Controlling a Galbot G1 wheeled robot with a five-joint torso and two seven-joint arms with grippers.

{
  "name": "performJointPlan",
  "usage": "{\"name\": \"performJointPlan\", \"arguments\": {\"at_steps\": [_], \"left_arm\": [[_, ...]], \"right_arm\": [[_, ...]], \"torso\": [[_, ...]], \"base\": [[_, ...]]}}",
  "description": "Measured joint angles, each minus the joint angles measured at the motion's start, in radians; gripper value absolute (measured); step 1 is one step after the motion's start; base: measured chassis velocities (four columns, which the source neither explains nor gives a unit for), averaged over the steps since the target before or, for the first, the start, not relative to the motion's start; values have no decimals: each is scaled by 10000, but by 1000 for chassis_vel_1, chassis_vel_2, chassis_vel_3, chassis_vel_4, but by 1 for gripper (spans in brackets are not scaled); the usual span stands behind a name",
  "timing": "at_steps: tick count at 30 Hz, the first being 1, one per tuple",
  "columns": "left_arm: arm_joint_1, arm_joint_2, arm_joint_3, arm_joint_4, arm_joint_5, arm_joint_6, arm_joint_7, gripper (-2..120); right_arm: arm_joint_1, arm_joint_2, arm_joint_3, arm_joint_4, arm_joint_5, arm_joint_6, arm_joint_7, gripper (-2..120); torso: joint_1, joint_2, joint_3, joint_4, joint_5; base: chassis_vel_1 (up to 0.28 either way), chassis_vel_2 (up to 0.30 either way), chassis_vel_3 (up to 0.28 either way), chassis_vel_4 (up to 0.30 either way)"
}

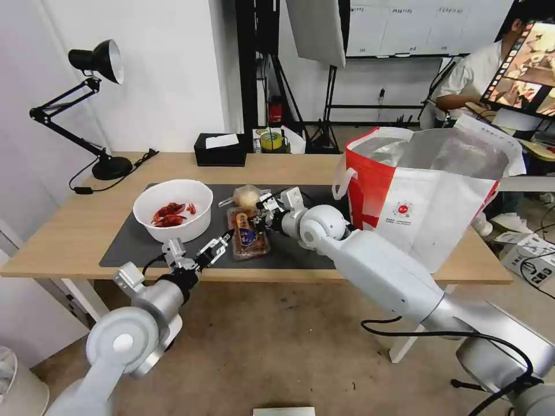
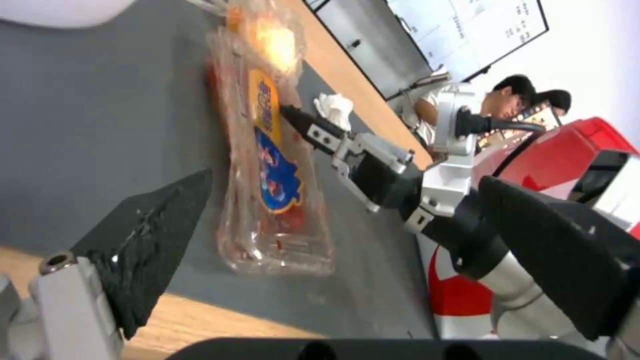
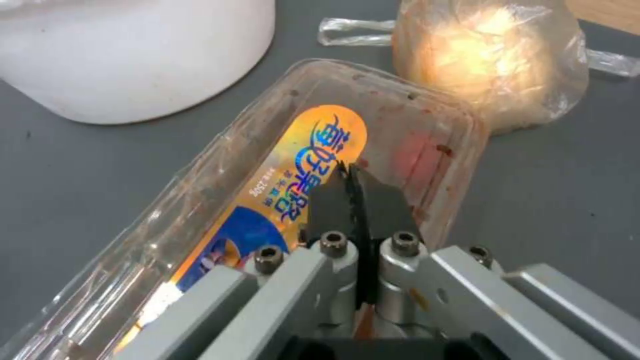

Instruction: Pick up the trash from the table and place it into the takeout bag.

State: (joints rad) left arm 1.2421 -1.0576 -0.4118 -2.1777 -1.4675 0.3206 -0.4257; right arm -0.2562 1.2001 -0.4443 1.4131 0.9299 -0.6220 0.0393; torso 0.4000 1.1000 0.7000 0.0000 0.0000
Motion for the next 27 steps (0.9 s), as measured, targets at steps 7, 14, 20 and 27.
{"name": "performJointPlan", "arguments": {"at_steps": [7,14,20,27], "left_arm": [[-331,-146,360,505,-6,-4,-12,100],[-533,-284,629,798,22,-17,-8,100],[-617,-282,696,840,24,-25,-6,100],[-848,-308,808,1221,13,-13,-4,100]], "right_arm": [[10,-100,81,94,76,1,5,0],[29,-191,98,167,137,11,-2,0],[-1,-189,94,163,136,12,-3,0],[-56,-187,102,172,126,16,-1,0]], "torso": [[0,0,0,0,0],[0,0,-1,0,0],[0,0,-1,0,0],[0,0,-1,0,0]], "base": [[0,0,0,0],[0,0,0,0],[0,0,0,0],[0,0,0,0]]}}
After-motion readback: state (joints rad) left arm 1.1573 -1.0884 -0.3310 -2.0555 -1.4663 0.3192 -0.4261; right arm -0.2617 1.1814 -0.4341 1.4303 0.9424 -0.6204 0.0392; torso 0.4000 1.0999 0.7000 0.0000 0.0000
